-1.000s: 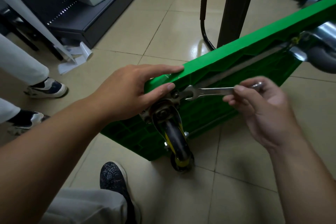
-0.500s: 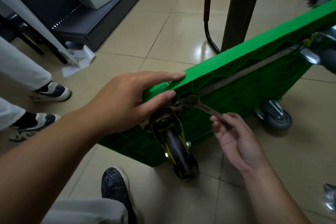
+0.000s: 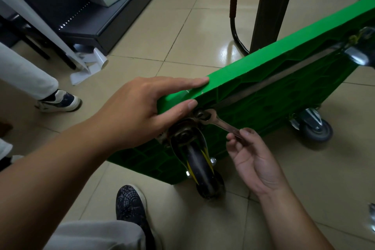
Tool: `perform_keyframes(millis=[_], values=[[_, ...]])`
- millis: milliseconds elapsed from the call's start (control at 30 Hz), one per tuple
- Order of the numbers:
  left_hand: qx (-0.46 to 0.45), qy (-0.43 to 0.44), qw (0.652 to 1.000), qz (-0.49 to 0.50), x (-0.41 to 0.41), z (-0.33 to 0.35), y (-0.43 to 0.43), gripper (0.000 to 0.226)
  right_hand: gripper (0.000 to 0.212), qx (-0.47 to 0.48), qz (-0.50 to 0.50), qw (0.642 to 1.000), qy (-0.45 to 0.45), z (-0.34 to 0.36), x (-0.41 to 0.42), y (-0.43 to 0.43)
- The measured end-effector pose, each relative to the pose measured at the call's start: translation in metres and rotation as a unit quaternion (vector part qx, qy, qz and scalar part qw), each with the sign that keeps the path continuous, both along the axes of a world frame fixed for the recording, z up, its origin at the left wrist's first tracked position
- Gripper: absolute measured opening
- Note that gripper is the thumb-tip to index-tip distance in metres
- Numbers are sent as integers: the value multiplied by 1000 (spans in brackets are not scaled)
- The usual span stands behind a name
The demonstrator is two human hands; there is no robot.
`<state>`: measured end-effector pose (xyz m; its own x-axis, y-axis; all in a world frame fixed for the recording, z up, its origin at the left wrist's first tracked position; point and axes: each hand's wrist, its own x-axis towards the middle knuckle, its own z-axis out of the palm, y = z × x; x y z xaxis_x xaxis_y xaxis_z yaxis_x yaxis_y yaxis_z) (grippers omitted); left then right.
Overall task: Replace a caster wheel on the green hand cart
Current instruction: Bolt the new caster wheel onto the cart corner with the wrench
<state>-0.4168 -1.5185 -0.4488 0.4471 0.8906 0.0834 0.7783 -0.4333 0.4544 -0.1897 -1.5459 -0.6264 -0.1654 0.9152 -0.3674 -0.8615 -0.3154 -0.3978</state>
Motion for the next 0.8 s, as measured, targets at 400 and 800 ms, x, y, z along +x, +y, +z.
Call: perform_keyframes(millis=[400, 800], values=[[-28, 2, 1000, 1, -1, 3, 0, 60, 9, 4, 32, 997, 73, -3, -9, 0], [-35, 6, 999, 12, 1, 4, -1, 62, 25, -93, 86, 977, 169, -8, -49, -17]])
